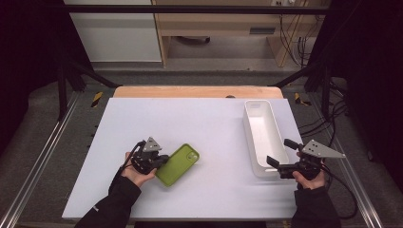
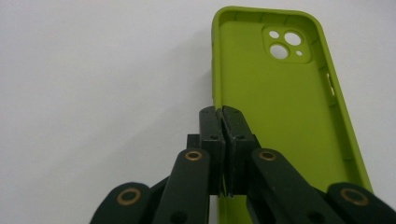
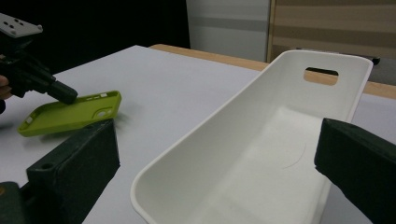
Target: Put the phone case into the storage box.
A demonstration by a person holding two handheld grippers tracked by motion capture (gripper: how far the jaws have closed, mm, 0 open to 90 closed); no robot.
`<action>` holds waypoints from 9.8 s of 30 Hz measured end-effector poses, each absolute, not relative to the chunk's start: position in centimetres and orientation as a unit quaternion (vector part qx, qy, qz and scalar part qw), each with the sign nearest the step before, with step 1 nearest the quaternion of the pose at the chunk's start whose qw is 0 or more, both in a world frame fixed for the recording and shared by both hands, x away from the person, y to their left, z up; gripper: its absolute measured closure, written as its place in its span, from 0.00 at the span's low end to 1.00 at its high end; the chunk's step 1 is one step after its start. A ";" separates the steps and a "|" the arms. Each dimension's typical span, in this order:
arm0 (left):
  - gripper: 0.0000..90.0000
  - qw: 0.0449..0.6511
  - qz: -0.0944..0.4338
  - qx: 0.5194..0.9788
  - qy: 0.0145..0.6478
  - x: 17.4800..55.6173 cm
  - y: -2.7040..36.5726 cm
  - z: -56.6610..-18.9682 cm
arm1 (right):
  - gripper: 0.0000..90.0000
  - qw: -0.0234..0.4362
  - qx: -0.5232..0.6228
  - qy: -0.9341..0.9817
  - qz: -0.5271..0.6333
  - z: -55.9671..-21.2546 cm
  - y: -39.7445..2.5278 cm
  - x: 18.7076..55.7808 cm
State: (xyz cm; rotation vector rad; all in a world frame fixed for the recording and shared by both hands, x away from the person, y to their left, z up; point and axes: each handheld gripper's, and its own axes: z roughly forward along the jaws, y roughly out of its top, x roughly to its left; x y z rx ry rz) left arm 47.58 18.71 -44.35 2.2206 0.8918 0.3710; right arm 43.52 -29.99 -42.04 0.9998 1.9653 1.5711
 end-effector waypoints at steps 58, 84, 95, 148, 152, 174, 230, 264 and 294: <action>0.98 0.410 0.224 0.834 0.294 44.2 17.1 -39.9 | 0.01 0.208 0.330 0.723 0.570 -40.9 -27.7 43.4; 0.98 0.418 0.222 0.840 0.267 43.4 15.5 -39.3 | 0.01 0.190 0.308 0.742 0.564 -40.3 -24.5 43.9; 0.98 0.416 0.223 0.844 0.254 43.4 15.0 -38.9 | 0.01 0.185 0.301 0.750 0.560 -39.9 -23.3 44.2; 0.98 0.387 0.252 0.867 0.189 43.5 11.5 -38.8 | 0.02 0.134 0.298 0.790 0.518 -39.2 -17.7 46.2; 0.98 0.386 0.253 0.868 0.184 43.4 11.0 -38.8 | 0.03 0.130 0.300 0.794 0.513 -39.2 -17.4 46.4; 0.98 0.389 0.253 0.871 0.163 42.9 9.9 -38.6 | 0.18 0.091 0.310 0.805 0.497 -39.7 -16.5 47.6; 0.98 0.374 0.258 0.881 0.136 42.2 10.0 -39.2 | 0.84 -0.025 0.313 0.824 0.471 -39.5 -17.0 48.2; 0.94 0.387 0.228 0.880 0.152 42.4 9.7 -39.7 | 0.89 -0.016 0.318 0.822 0.473 -38.9 -17.4 47.8; 0.13 0.541 0.193 0.756 0.313 45.1 18.3 -39.6 | 0.89 0.074 0.318 0.818 0.474 -37.0 -19.3 47.2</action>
